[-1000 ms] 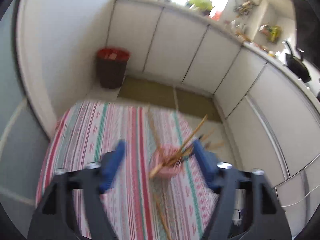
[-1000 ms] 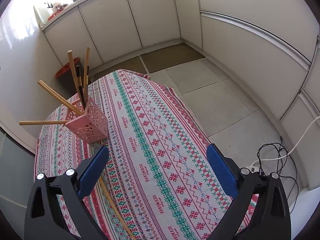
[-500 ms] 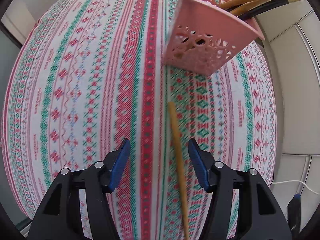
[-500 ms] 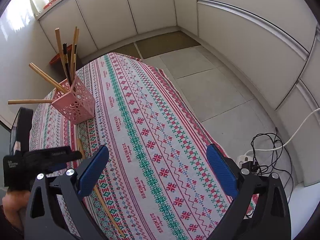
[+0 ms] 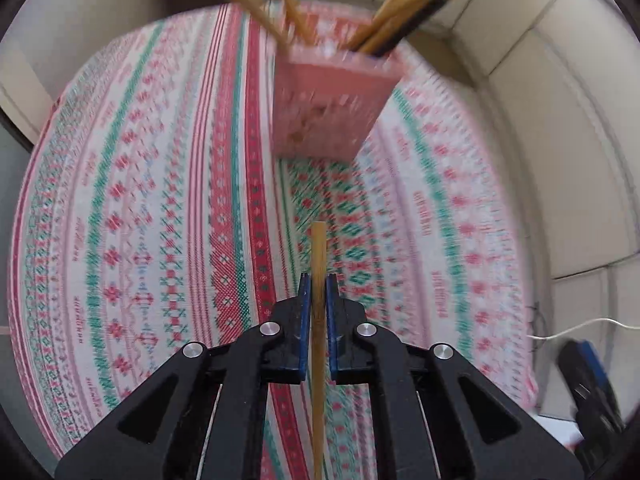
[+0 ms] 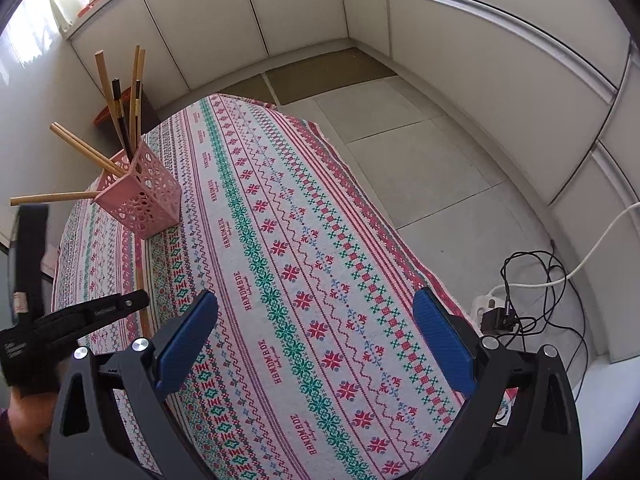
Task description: Organize utensils
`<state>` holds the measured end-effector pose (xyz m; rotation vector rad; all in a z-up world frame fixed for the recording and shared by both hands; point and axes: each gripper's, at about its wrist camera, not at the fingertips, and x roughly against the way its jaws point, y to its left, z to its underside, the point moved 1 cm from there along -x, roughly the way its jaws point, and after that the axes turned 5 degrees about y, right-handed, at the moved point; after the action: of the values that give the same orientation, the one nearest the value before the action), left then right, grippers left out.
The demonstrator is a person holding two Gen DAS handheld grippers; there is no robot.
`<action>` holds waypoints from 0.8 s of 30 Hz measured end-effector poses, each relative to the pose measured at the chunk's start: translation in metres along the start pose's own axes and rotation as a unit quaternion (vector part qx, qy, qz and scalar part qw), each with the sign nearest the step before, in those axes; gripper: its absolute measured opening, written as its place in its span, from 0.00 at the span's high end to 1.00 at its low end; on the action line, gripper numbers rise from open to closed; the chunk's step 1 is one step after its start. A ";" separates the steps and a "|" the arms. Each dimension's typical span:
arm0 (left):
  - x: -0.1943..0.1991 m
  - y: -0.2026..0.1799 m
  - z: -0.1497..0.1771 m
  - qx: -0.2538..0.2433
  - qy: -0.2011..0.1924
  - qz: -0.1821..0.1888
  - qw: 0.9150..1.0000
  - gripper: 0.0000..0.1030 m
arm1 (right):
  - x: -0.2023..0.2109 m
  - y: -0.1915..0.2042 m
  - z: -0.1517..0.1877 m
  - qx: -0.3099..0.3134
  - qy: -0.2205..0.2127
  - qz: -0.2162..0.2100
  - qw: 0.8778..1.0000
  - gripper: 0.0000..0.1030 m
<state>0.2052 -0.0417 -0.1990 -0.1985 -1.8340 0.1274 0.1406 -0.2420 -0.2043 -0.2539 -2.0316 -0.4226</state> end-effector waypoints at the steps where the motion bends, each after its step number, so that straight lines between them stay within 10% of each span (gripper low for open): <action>1: 0.024 -0.001 0.001 -0.005 -0.025 0.018 1.000 0.94 | 0.000 -0.001 -0.001 -0.002 0.001 -0.002 1.000 0.08; 14: 0.248 -0.032 -0.057 -0.052 -0.272 0.058 0.959 0.94 | 0.015 0.002 -0.013 -0.005 -0.011 -0.025 1.000 0.08; 24: 0.232 -0.037 -0.117 -0.043 -0.298 -0.021 0.953 0.94 | 0.007 -0.002 -0.026 -0.006 -0.009 -0.015 1.000 0.08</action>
<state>0.2550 -0.0331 0.0586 -0.1946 -2.4489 0.0834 0.1575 -0.2537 -0.1875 -0.2349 -2.0544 -0.4534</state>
